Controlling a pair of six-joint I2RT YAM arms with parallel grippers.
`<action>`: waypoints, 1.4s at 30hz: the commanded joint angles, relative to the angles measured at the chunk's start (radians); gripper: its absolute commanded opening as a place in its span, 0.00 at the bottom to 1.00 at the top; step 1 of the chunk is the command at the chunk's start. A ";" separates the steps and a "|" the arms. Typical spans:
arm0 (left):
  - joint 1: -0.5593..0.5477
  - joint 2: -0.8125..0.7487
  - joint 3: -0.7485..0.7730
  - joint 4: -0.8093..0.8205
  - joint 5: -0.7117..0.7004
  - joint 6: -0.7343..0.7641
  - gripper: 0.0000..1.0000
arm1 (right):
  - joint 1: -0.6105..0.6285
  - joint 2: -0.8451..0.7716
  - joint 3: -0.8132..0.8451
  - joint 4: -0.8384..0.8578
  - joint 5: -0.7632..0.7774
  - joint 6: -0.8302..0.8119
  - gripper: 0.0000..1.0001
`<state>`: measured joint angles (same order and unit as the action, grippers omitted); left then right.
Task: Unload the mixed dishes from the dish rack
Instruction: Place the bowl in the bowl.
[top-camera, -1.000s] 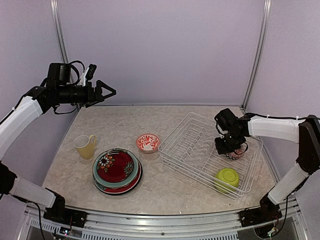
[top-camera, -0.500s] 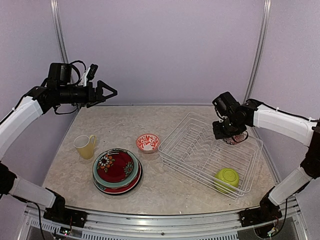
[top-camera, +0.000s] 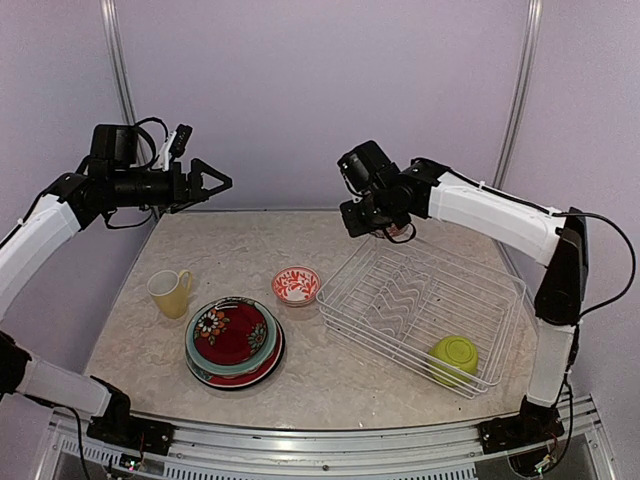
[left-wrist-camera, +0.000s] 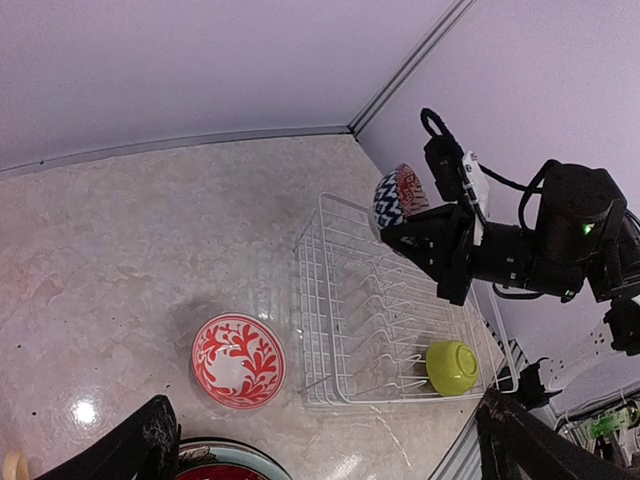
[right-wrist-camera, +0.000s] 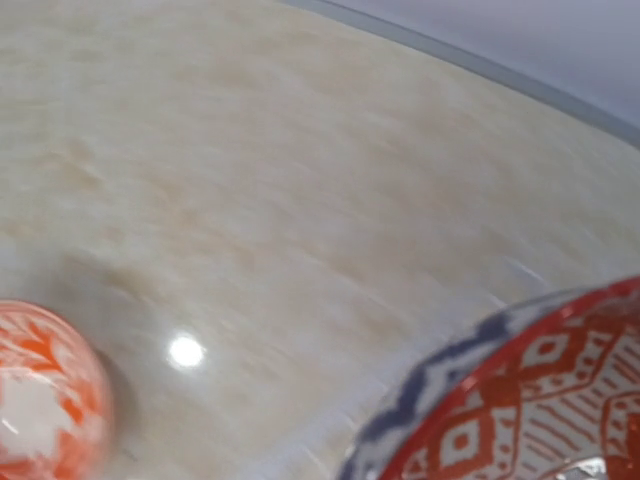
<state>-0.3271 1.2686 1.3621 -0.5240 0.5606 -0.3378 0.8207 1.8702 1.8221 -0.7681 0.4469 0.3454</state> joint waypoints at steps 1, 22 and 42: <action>-0.005 -0.025 0.014 0.002 -0.005 -0.009 0.99 | 0.072 0.159 0.206 0.017 0.011 -0.115 0.00; 0.059 -0.079 -0.018 0.041 -0.045 -0.043 0.99 | 0.133 0.570 0.520 0.026 -0.346 -0.173 0.00; 0.057 -0.053 -0.014 0.037 -0.018 -0.047 0.99 | 0.180 0.594 0.519 -0.017 -0.358 -0.137 0.02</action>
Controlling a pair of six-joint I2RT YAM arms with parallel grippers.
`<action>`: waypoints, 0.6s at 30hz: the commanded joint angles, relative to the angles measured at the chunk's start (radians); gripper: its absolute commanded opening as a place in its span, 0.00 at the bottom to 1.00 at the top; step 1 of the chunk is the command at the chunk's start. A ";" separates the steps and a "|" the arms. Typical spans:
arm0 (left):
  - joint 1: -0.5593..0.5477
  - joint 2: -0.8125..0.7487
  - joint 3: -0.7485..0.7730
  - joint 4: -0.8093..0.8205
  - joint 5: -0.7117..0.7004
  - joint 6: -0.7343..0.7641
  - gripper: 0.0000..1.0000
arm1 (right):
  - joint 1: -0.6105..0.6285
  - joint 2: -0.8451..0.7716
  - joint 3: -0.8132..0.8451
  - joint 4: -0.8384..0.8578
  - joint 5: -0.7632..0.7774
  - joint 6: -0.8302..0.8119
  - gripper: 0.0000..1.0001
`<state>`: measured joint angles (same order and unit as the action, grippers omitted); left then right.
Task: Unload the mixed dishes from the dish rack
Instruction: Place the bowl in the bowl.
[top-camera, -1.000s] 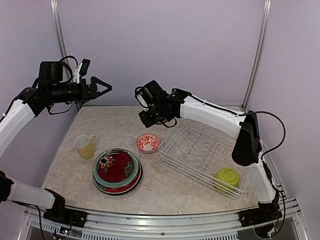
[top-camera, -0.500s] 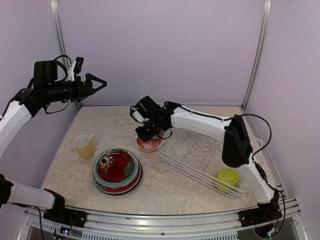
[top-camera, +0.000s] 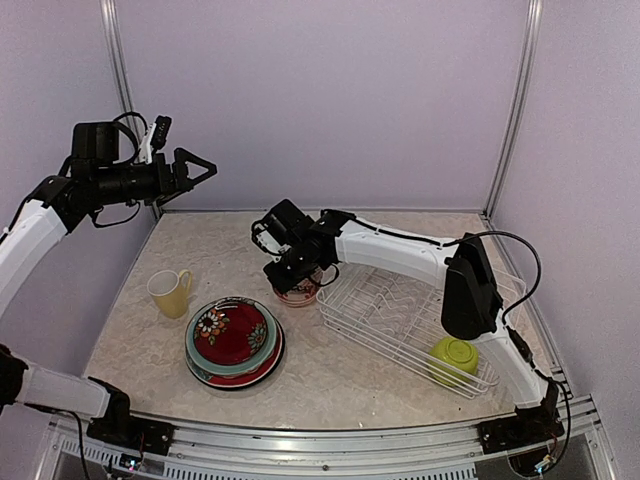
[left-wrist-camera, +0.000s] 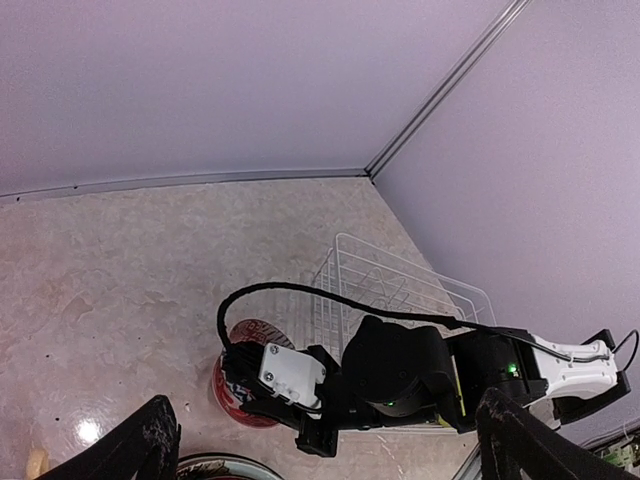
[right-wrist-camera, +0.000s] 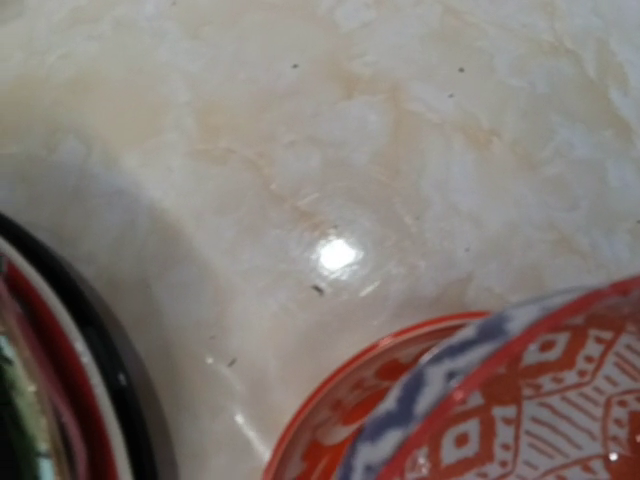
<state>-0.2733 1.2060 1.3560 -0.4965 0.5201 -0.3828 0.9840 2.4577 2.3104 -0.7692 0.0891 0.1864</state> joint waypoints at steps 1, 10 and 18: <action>0.003 0.011 -0.007 0.009 0.023 -0.002 0.99 | 0.017 0.006 0.031 -0.021 0.000 0.026 0.02; 0.001 0.020 -0.005 0.007 0.032 -0.002 0.99 | 0.019 -0.004 0.028 -0.053 0.016 0.048 0.25; -0.004 0.021 -0.005 0.003 0.022 0.005 0.99 | 0.023 -0.147 -0.073 -0.001 0.017 0.061 0.46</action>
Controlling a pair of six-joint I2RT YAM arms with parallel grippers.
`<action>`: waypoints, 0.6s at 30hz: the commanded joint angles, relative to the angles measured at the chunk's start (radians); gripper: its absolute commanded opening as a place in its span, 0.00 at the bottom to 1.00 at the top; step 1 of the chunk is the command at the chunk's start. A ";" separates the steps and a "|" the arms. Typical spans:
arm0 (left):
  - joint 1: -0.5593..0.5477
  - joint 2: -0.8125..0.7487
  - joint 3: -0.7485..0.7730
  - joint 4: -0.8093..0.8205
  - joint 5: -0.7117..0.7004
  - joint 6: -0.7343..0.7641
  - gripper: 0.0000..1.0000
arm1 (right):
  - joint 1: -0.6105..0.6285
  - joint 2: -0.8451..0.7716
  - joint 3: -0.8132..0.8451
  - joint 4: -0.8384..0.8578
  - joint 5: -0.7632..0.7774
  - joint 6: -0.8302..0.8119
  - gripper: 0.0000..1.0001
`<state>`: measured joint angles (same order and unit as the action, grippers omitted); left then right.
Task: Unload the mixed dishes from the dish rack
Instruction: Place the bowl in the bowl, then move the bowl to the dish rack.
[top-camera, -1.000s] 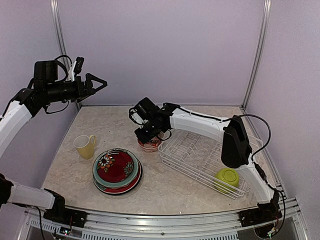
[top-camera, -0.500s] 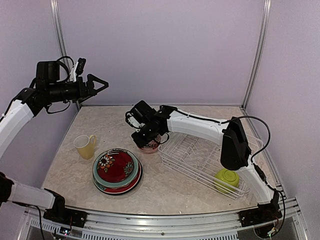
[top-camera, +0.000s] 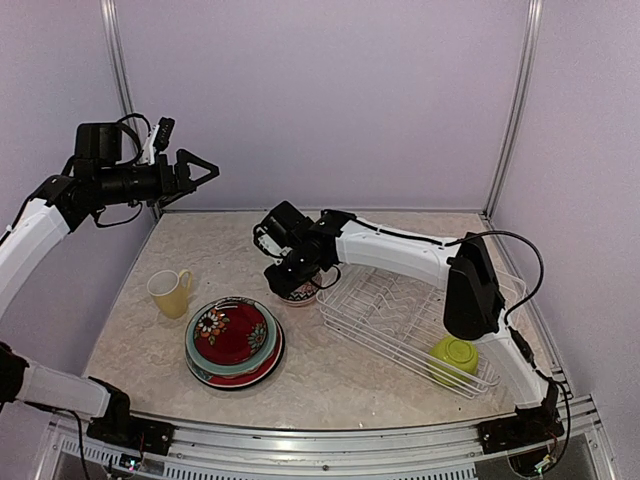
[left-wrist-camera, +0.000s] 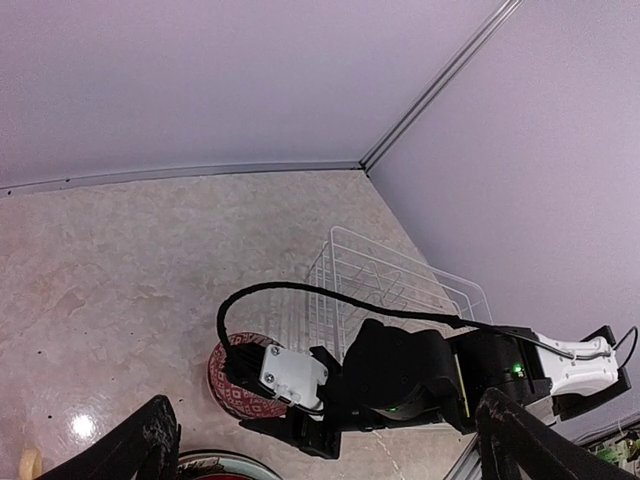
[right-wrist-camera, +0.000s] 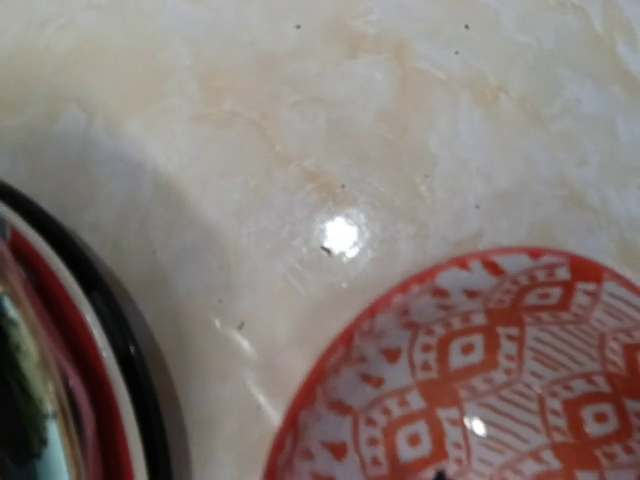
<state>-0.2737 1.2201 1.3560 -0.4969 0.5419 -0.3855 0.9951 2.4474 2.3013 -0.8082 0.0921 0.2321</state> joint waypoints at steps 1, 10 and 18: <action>-0.003 0.006 -0.003 0.003 0.000 0.008 0.99 | 0.012 -0.168 -0.095 0.052 0.020 0.020 0.47; -0.006 0.009 -0.003 -0.003 -0.014 0.017 0.99 | 0.011 -0.523 -0.492 0.194 0.115 0.050 0.57; -0.010 0.020 -0.001 -0.005 -0.014 0.017 0.99 | 0.011 -0.857 -0.842 0.164 0.301 0.163 0.64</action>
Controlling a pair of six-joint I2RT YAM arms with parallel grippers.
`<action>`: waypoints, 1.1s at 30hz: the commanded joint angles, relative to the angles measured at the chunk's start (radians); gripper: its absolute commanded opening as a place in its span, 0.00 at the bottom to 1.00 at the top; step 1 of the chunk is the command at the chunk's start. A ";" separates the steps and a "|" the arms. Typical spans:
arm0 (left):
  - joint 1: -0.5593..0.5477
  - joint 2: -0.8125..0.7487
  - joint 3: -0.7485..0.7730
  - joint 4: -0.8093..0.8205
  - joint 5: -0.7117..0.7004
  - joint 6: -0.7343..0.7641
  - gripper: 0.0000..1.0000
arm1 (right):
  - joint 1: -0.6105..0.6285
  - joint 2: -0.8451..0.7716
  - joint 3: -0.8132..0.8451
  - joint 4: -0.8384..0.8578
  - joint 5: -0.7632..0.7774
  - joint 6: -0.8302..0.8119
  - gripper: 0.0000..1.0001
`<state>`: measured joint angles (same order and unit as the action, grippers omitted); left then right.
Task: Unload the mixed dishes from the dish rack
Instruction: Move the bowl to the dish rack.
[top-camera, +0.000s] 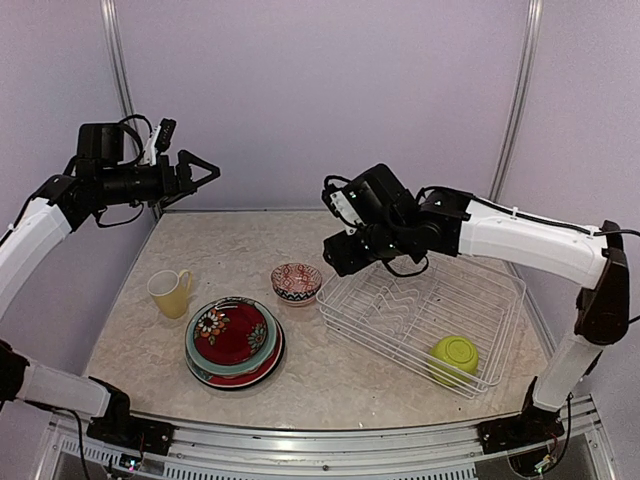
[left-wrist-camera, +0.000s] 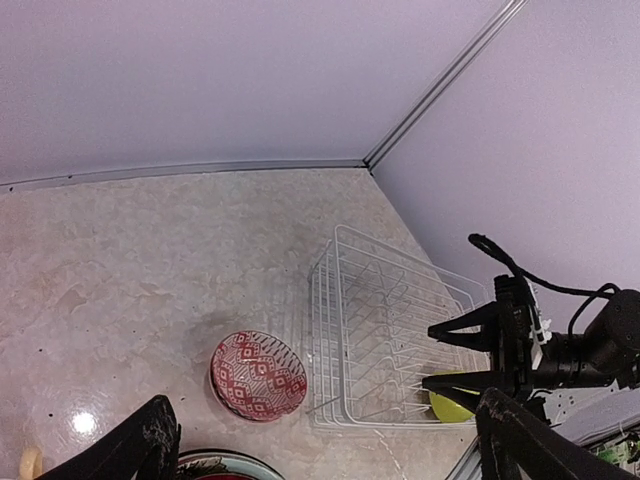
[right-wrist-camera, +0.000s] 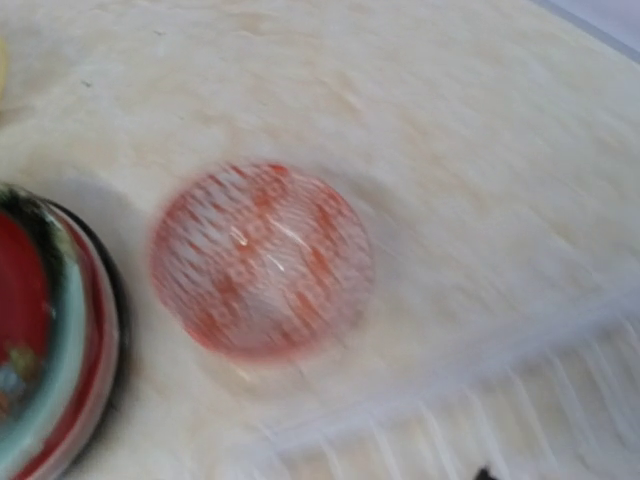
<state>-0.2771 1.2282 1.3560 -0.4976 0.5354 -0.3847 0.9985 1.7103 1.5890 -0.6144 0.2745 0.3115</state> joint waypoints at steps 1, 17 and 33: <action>-0.006 0.014 -0.001 -0.004 -0.008 0.017 0.99 | 0.008 -0.162 -0.166 -0.050 0.136 0.110 0.67; -0.005 0.081 0.004 -0.009 0.010 0.006 0.99 | 0.005 -0.598 -0.592 -0.598 0.096 0.643 0.82; -0.011 0.087 0.006 -0.013 0.014 0.006 0.99 | -0.163 -0.627 -0.746 -0.498 0.032 0.623 0.60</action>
<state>-0.2821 1.3098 1.3560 -0.5022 0.5438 -0.3855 0.9039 1.0760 0.8841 -1.1942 0.3439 0.9863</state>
